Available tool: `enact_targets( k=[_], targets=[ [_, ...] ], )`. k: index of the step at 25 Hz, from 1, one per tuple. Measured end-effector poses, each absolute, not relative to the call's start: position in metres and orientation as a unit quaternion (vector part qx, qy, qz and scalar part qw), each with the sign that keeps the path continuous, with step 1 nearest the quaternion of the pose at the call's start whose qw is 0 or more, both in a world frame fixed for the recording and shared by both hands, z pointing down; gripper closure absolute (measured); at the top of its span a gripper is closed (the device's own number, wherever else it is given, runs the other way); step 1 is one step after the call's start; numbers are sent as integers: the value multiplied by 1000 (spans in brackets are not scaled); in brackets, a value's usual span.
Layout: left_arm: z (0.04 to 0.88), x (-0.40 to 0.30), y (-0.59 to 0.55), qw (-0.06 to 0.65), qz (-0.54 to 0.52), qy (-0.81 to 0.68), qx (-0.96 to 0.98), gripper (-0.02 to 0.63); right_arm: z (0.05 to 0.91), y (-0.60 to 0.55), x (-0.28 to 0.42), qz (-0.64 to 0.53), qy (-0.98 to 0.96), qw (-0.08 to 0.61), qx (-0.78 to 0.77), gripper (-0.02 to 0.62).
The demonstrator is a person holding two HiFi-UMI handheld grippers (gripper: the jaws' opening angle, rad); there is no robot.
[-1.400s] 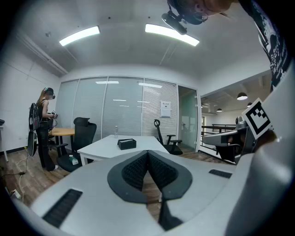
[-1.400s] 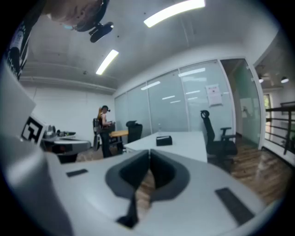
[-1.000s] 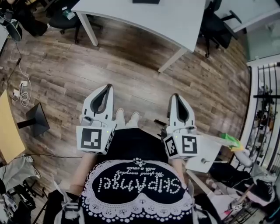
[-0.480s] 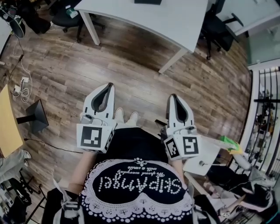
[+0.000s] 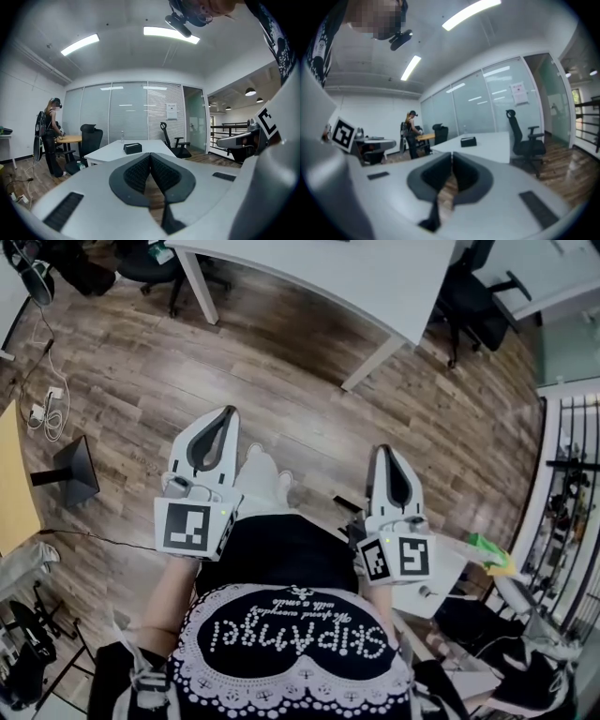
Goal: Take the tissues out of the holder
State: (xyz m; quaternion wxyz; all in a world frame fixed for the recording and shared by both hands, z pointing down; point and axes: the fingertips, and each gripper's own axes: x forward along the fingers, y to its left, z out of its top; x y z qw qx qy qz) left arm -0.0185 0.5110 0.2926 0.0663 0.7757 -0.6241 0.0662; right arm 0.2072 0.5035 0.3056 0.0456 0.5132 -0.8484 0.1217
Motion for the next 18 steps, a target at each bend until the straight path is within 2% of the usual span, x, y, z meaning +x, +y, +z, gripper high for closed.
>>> enact_targets(
  k=[8,18],
  targets=[
    [296,-40,497,63,66,-643,760,582,314,492,198,131,-847,47,514,560],
    [298,-72,419,77,59,-643,760,583,315,413,159,140,-849,53,507,560]
  ],
)
